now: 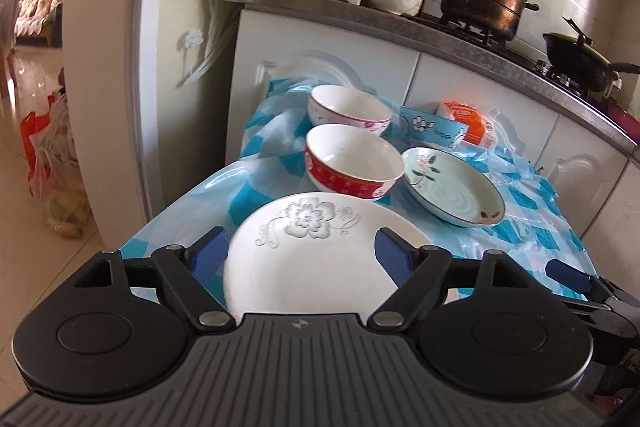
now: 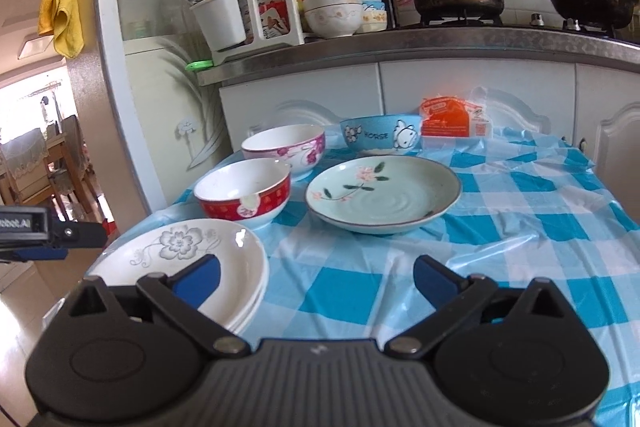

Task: Organize plates and bowls
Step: 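Withdraw both open tools and move them toward the pale green flower plate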

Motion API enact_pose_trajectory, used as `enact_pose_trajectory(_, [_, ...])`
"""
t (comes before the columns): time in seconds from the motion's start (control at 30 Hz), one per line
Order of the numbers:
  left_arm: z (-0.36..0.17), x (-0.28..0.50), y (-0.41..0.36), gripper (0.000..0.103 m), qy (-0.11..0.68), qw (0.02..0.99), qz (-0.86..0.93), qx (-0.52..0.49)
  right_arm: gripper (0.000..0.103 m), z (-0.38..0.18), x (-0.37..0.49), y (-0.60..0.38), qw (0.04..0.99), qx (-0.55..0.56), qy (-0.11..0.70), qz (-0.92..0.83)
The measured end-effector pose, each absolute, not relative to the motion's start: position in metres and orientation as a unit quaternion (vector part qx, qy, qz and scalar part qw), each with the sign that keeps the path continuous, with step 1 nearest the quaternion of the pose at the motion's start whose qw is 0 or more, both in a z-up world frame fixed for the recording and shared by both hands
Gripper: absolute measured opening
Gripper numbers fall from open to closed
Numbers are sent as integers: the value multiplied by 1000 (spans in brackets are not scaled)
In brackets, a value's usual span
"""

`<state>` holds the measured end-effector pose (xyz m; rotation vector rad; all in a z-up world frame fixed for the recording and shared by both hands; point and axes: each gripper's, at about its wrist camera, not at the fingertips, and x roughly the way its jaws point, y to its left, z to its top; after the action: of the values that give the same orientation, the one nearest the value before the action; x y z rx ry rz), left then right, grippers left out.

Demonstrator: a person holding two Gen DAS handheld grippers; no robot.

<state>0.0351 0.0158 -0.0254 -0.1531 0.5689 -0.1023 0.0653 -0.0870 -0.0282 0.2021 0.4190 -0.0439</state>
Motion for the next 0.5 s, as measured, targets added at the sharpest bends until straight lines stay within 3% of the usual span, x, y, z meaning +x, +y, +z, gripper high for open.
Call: enact_pose_trajectory(0.5, [-23,40,-35,103,272,955,-92,-72,102,-34,58,-122,978,90,182,-56])
